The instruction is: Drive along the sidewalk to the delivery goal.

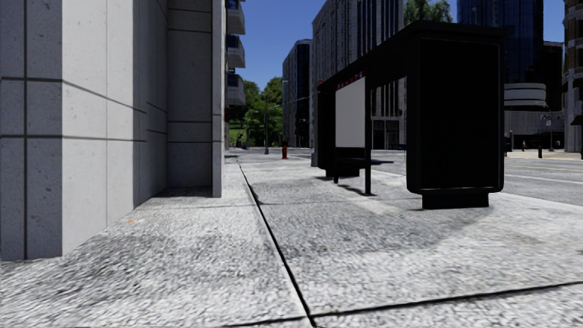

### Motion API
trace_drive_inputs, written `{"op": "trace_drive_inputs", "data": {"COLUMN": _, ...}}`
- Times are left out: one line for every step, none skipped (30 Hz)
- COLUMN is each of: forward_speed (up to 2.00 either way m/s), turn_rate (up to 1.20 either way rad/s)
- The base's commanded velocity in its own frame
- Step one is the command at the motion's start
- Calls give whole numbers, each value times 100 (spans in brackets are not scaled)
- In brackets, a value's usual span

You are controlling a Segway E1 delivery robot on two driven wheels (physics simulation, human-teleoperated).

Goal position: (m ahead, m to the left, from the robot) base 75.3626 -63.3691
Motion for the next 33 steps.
{"op": "trace_drive_inputs", "data": {"forward_speed": 200, "turn_rate": -16}}
{"op": "trace_drive_inputs", "data": {"forward_speed": 200, "turn_rate": -8}}
{"op": "trace_drive_inputs", "data": {"forward_speed": 200, "turn_rate": 0}}
{"op": "trace_drive_inputs", "data": {"forward_speed": 200, "turn_rate": 0}}
{"op": "trace_drive_inputs", "data": {"forward_speed": 200, "turn_rate": 0}}
{"op": "trace_drive_inputs", "data": {"forward_speed": 200, "turn_rate": 0}}
{"op": "trace_drive_inputs", "data": {"forward_speed": 200, "turn_rate": 0}}
{"op": "trace_drive_inputs", "data": {"forward_speed": 200, "turn_rate": 0}}
{"op": "trace_drive_inputs", "data": {"forward_speed": 200, "turn_rate": 0}}
{"op": "trace_drive_inputs", "data": {"forward_speed": 200, "turn_rate": 0}}
{"op": "trace_drive_inputs", "data": {"forward_speed": 200, "turn_rate": 0}}
{"op": "trace_drive_inputs", "data": {"forward_speed": 200, "turn_rate": 0}}
{"op": "trace_drive_inputs", "data": {"forward_speed": 200, "turn_rate": 0}}
{"op": "trace_drive_inputs", "data": {"forward_speed": 200, "turn_rate": 0}}
{"op": "trace_drive_inputs", "data": {"forward_speed": 200, "turn_rate": 0}}
{"op": "trace_drive_inputs", "data": {"forward_speed": 200, "turn_rate": 0}}
{"op": "trace_drive_inputs", "data": {"forward_speed": 200, "turn_rate": 0}}
{"op": "trace_drive_inputs", "data": {"forward_speed": 200, "turn_rate": 0}}
{"op": "trace_drive_inputs", "data": {"forward_speed": 200, "turn_rate": 0}}
{"op": "trace_drive_inputs", "data": {"forward_speed": 200, "turn_rate": 0}}
{"op": "trace_drive_inputs", "data": {"forward_speed": 200, "turn_rate": 0}}
{"op": "trace_drive_inputs", "data": {"forward_speed": 200, "turn_rate": 0}}
{"op": "trace_drive_inputs", "data": {"forward_speed": 200, "turn_rate": 0}}
{"op": "trace_drive_inputs", "data": {"forward_speed": 200, "turn_rate": 0}}
{"op": "trace_drive_inputs", "data": {"forward_speed": 200, "turn_rate": 0}}
{"op": "trace_drive_inputs", "data": {"forward_speed": 200, "turn_rate": 0}}
{"op": "trace_drive_inputs", "data": {"forward_speed": 200, "turn_rate": 0}}
{"op": "trace_drive_inputs", "data": {"forward_speed": 200, "turn_rate": 1}}
{"op": "trace_drive_inputs", "data": {"forward_speed": 200, "turn_rate": 5}}
{"op": "trace_drive_inputs", "data": {"forward_speed": 200, "turn_rate": 10}}
{"op": "trace_drive_inputs", "data": {"forward_speed": 200, "turn_rate": 19}}
{"op": "trace_drive_inputs", "data": {"forward_speed": 200, "turn_rate": 19}}
{"op": "trace_drive_inputs", "data": {"forward_speed": 200, "turn_rate": 26}}
